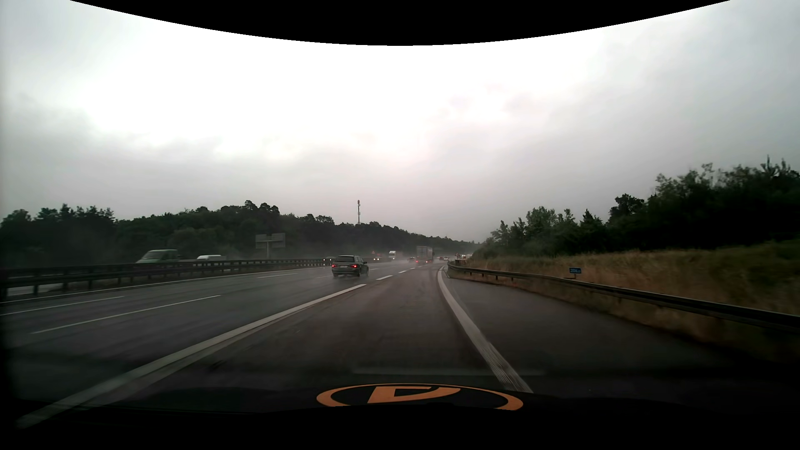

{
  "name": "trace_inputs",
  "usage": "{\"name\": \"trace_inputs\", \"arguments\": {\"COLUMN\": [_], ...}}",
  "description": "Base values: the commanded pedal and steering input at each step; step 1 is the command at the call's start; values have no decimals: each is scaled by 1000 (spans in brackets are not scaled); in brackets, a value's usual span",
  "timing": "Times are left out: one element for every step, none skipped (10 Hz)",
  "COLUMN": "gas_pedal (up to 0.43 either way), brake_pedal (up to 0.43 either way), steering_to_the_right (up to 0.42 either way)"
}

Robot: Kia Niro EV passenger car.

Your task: Follow the waypoints while adhering to traffic rules and regulations

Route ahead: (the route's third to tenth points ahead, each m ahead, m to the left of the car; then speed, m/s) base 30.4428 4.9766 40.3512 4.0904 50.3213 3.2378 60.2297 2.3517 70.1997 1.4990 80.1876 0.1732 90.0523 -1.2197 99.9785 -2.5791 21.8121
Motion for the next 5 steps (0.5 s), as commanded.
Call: {"name": "trace_inputs", "arguments": {"gas_pedal": [138, 138, 138, 138, 138], "brake_pedal": [0, 0, 0, 0, 0], "steering_to_the_right": [7, 8, 10, 9, 9]}}
